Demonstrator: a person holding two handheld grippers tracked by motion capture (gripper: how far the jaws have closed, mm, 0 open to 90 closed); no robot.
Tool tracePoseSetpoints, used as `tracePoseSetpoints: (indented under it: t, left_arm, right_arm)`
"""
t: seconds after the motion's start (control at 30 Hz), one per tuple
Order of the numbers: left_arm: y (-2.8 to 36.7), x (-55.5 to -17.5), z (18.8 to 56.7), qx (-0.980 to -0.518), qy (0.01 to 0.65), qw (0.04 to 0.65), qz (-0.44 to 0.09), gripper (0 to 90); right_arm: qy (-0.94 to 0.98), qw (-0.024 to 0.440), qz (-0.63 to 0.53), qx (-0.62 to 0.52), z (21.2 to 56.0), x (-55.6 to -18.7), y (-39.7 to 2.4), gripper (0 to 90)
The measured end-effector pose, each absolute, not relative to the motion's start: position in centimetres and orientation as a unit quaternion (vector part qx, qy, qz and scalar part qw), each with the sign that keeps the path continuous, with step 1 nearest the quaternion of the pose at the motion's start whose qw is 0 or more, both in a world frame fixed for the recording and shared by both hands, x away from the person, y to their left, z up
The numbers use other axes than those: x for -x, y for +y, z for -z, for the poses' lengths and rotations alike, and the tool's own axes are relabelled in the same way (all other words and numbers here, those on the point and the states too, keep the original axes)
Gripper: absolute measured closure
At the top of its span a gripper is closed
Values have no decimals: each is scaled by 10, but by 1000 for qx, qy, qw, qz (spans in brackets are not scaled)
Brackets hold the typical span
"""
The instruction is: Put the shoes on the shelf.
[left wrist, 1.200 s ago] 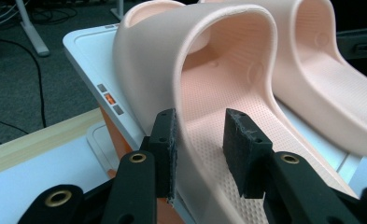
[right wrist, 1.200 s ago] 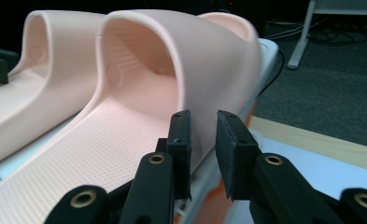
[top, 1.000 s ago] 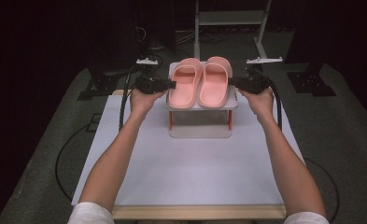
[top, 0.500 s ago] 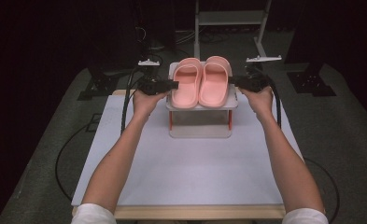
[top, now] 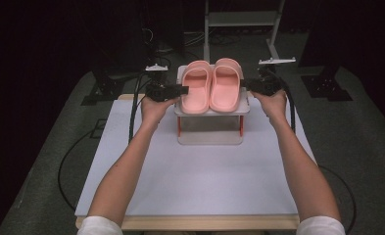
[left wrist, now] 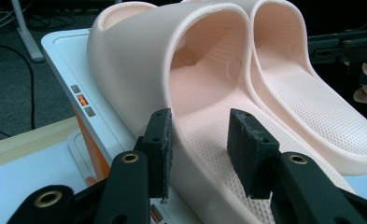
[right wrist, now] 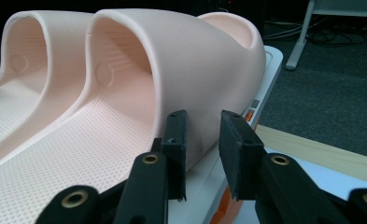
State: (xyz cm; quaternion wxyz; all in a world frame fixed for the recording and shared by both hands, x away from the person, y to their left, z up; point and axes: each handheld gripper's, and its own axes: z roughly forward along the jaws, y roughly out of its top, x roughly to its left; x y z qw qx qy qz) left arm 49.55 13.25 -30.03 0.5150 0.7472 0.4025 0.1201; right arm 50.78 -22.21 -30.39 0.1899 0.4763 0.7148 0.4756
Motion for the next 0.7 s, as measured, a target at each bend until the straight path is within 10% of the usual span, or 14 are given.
tracePoseSetpoints:
  t: [0.7]
  left_arm:
    - [136, -494, 304, -743, 402, 519, -128, 515]
  right_arm:
    - [708, 187, -484, -480, 303, -497, -232, 645]
